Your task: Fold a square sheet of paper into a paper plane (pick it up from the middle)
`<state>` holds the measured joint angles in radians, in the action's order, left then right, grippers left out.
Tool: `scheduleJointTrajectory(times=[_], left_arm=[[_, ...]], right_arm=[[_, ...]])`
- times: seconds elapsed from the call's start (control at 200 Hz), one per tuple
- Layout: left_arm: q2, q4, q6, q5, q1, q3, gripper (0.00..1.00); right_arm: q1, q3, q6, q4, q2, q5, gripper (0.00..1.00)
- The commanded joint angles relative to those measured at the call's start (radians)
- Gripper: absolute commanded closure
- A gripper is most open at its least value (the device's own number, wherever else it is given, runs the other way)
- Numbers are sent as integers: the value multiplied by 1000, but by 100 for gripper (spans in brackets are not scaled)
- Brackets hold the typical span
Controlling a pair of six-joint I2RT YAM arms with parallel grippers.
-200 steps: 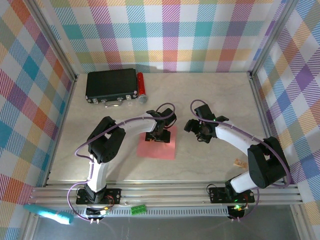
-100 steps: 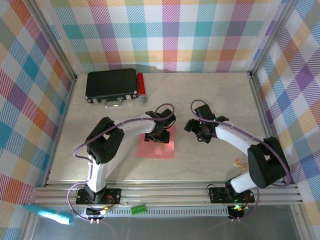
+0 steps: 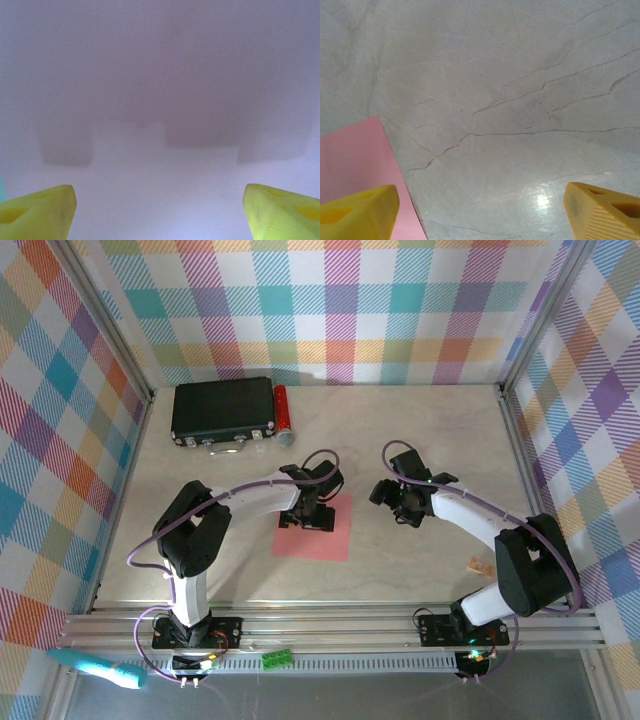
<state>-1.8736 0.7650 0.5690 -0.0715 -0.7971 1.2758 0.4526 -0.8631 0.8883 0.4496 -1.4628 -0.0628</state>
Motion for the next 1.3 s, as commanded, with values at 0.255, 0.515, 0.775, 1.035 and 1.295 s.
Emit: scheduleJointTrajectory(times=[0.255, 0.515, 0.775, 1.035, 1.295], left_arm=[[-64, 16, 14, 28, -12, -28, 20], [-66, -1, 20, -6, -12, -73, 33], [50, -32, 10, -9, -7, -63, 57], [249, -286, 31, 274, 95, -164, 75], [240, -745, 202, 650, 169, -276, 76]], right_arm=[[-4, 9, 23, 1, -7, 20, 14], [-5, 9, 27, 3, -11, 18, 14], [-5, 8, 25, -2, -3, 20, 14], [-38, 47, 5, -83, 77, 75, 14], [-77, 125, -25, -307, 147, 291, 15]])
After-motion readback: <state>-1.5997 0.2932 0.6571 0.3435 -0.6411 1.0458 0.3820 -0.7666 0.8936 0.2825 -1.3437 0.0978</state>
